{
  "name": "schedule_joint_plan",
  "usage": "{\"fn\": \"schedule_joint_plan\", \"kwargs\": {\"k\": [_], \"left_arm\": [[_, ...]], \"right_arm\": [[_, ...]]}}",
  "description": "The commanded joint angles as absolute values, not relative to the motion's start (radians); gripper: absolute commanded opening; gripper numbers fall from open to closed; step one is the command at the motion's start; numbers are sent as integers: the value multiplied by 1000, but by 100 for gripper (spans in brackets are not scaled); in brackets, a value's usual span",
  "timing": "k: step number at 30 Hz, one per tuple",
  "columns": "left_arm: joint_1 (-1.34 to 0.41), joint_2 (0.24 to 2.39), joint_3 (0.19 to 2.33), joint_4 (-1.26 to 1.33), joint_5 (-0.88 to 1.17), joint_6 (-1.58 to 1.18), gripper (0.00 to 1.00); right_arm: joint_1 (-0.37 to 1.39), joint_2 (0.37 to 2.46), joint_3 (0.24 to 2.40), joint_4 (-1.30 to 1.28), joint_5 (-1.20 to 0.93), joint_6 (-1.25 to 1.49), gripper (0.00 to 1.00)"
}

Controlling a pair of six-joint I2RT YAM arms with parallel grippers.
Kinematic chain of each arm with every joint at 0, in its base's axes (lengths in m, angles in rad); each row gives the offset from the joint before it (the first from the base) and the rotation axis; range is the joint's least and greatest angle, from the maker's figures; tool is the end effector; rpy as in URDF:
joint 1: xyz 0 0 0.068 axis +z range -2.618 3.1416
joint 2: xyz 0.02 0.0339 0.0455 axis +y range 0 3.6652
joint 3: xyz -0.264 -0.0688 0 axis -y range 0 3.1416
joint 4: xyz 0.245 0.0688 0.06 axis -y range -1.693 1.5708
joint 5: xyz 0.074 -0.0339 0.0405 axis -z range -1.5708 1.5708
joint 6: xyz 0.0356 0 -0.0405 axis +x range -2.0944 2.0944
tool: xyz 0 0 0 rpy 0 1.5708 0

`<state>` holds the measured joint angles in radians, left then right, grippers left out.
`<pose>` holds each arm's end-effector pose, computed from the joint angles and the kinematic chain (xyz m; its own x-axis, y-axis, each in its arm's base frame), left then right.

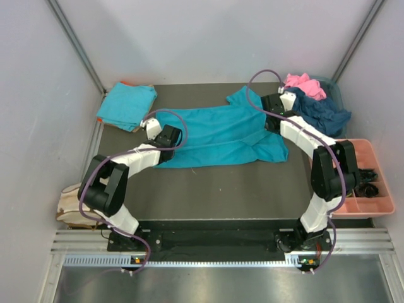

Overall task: Fold and stack the t-shirts
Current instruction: Fold the tshirt

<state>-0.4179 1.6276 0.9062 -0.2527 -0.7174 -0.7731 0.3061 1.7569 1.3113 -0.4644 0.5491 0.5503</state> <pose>0.2976 -0.1065 0.1769 -0.5189 -0.3454 -0.7820 -0.5507 0.8347 -0.0032 0.3678 0.0967 0.2391 -0.6164 0.2730 -0.7386 0.4349 0.9000 -0.0303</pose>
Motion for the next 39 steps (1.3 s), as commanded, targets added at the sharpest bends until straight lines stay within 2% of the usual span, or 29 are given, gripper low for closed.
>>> {"fn": "schedule_joint_plan", "kwargs": {"k": [1, 22, 26, 29, 32, 39], "left_arm": [[-411, 1647, 960, -212, -727, -752, 0], [-410, 1703, 991, -221, -738, -749, 0], [-410, 1706, 994, -224, -736, -752, 0], [-410, 1710, 1003, -225, -738, -752, 0], [-410, 1715, 1018, -232, -741, -749, 0], [-410, 1709, 1042, -244, -755, -747, 0]], "right_arm": [[288, 1767, 1368, -462, 569, 549, 0], [276, 1862, 1436, -469, 557, 548, 0], [273, 1891, 1477, -457, 551, 537, 21], [273, 1899, 1512, -437, 551, 519, 34], [272, 1879, 1539, -431, 551, 506, 36], [273, 1772, 1419, -380, 486, 511, 39]]}}
